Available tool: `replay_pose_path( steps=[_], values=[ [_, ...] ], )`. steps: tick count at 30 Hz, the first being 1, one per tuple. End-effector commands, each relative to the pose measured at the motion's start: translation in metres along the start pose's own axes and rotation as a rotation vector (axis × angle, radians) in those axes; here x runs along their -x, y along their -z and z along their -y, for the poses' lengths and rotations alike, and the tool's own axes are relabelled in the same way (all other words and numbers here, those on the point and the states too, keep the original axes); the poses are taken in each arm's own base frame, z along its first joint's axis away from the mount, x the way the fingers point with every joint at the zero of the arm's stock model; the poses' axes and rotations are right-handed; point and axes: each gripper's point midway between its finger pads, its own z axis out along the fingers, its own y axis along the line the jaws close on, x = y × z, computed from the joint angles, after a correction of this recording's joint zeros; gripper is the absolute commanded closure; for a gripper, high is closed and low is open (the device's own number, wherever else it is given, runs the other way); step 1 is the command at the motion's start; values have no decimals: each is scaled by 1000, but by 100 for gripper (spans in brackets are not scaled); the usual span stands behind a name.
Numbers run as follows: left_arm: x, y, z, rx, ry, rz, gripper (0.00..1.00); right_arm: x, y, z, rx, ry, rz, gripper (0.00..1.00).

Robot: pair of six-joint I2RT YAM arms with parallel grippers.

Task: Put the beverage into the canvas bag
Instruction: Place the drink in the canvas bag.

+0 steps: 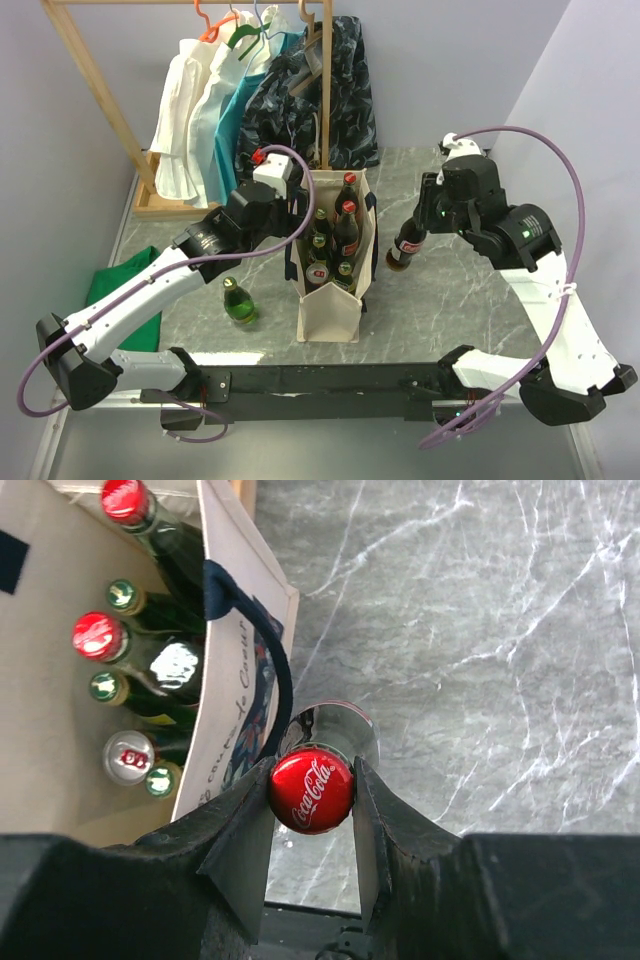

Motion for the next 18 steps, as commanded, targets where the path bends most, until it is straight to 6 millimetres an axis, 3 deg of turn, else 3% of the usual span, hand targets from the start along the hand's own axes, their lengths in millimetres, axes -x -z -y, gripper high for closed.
replay_pose_path(
  steps=[1, 11, 18],
  values=[
    [25, 16, -5, 13, 29, 70, 4, 63, 44, -6, 88, -63, 267, 100],
    [16, 24, -16, 47, 25, 51, 4, 81, 65, -9, 132, -54, 328, 100],
    [1, 29, -12, 6, 25, 8, 4, 99, 88, -10, 164, -58, 402, 100]
  ],
)
